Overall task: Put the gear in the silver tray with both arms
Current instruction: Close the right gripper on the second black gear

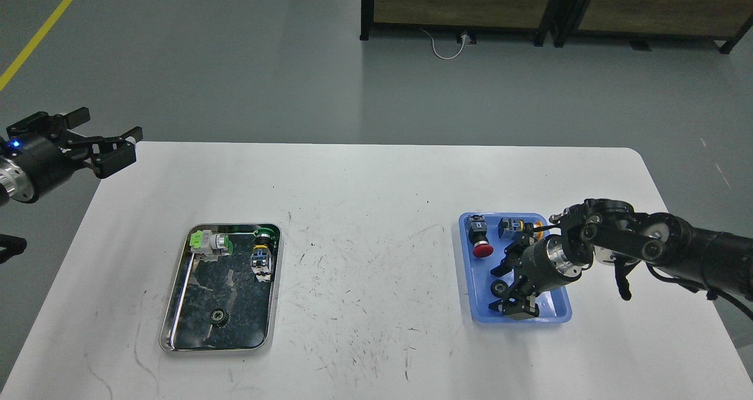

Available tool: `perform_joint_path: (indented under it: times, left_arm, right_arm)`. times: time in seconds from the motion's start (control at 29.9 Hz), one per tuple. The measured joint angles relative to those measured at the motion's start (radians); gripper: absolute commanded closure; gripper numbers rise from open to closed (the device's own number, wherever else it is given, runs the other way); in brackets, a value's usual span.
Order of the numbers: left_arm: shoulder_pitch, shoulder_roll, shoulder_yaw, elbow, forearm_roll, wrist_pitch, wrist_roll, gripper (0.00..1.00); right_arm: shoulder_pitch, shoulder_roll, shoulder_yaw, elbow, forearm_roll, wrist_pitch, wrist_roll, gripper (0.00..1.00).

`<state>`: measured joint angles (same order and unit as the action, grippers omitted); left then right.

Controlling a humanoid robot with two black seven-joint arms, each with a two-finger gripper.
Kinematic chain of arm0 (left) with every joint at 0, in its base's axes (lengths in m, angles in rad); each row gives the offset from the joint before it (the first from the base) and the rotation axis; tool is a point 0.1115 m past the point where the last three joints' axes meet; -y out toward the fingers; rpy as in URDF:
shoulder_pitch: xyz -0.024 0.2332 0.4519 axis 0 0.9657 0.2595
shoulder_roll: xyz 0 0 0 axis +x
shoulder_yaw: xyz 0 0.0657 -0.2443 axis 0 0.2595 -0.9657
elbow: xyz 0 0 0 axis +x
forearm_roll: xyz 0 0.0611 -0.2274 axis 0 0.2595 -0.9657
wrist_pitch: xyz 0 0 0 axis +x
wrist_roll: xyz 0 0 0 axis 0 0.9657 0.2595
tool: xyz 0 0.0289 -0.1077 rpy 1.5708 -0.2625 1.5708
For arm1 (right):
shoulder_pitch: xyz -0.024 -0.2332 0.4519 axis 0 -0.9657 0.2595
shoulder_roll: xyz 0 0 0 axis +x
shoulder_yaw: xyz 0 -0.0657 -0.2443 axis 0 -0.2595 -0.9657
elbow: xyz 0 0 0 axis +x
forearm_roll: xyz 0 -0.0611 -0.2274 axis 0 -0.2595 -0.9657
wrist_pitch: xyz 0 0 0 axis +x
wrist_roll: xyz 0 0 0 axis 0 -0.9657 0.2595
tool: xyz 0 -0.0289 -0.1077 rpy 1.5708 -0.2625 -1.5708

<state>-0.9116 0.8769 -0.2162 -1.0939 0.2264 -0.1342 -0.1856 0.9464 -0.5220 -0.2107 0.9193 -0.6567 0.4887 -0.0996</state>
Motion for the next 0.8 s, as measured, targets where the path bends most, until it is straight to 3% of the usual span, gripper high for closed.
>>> perform_joint_path:
  times: [0.17, 0.33, 0.54, 0.8]
  left_arm:
    - [0.0, 0.0, 0.0, 0.001, 0.001, 0.001, 0.0, 0.03]
    - [-0.002, 0.001, 0.0, 0.002, 0.001, 0.002, 0.0, 0.03]
    - [0.001, 0.0, 0.0, 0.003, 0.001, 0.002, 0.0, 0.03]
    - [0.002, -0.001, 0.0, 0.006, 0.002, 0.002, 0.001, 0.03]
  right_arm:
    - [0.001, 0.0, 0.001, 0.0, -0.004, 0.0, -0.002, 0.6]
    - [0.002, -0.002, 0.001, 0.0, -0.004, 0.0, -0.002, 0.74]
    - [0.0, -0.009, 0.013, 0.0, -0.005, 0.0, -0.005, 0.83]
    - [0.01, -0.079, 0.097, 0.026, 0.001, 0.0, -0.003, 0.82]
